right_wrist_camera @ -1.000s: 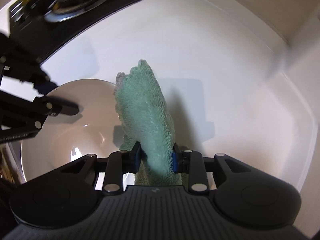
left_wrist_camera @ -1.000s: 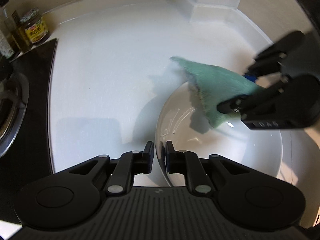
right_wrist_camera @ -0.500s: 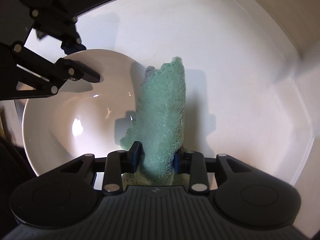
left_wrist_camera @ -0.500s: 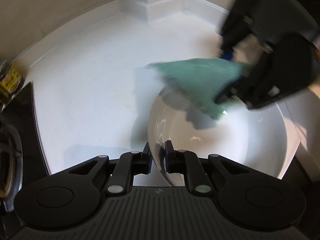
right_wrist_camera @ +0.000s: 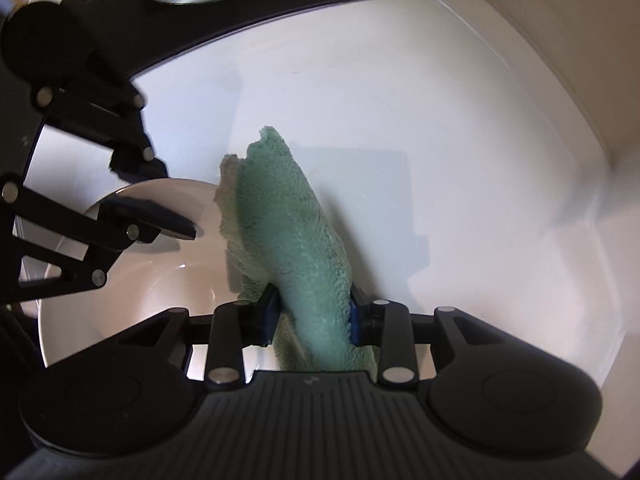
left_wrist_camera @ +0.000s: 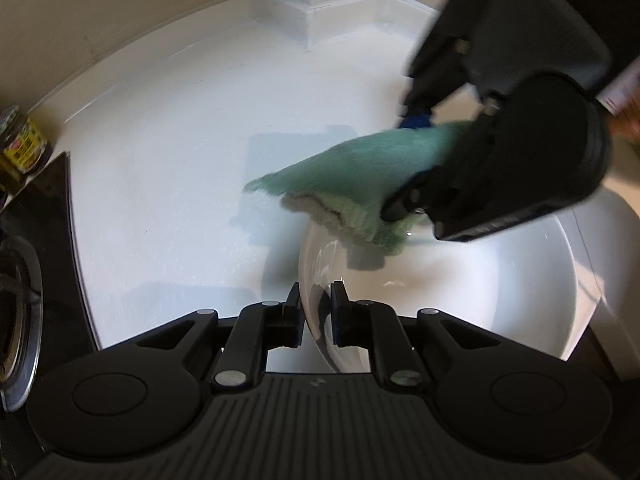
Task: Clean bowl
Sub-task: 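Rub the green towel around the bowl interior with the right gripper while the left gripper holds the rim, then sweep the towel across the bowl's inner wall with the right gripper while the left gripper holds the rim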
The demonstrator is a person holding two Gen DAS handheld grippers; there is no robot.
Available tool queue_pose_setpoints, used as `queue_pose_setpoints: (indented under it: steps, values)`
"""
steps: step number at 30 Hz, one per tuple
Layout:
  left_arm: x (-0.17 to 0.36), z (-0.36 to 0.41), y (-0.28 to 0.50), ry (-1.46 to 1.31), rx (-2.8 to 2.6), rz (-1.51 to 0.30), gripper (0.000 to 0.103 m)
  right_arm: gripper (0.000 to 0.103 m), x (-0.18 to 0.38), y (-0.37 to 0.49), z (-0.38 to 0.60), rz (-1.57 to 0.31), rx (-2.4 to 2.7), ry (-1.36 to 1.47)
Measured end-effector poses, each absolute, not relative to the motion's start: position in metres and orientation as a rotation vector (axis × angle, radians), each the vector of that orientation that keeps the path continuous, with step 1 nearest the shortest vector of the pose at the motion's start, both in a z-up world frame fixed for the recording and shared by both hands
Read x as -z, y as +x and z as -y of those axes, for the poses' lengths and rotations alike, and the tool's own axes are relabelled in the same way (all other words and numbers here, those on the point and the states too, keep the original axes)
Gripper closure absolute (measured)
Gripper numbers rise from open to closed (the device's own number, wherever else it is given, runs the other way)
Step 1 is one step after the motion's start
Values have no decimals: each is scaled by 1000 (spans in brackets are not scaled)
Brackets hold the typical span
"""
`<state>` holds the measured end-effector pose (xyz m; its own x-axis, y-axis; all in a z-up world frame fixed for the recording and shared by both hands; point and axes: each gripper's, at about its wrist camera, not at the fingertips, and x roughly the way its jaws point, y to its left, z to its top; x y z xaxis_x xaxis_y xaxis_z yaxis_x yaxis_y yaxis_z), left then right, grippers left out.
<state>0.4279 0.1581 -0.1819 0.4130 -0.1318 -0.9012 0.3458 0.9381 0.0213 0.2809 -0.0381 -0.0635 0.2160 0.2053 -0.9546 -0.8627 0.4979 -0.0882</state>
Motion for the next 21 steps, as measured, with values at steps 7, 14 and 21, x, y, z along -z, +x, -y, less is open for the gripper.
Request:
queue_pose_setpoints:
  steps: [7,14,21]
  values:
    - [187,-161,433,199,254,-1132,83,78,62,267,70,-1166,-702,-575]
    - [190,-154,436,323,340,-1113,86,78,62,251,78,-1199,-788,-644]
    - [192,-146,432,435,409,-1098,85,77,61,272,58,-1172,-891,-777]
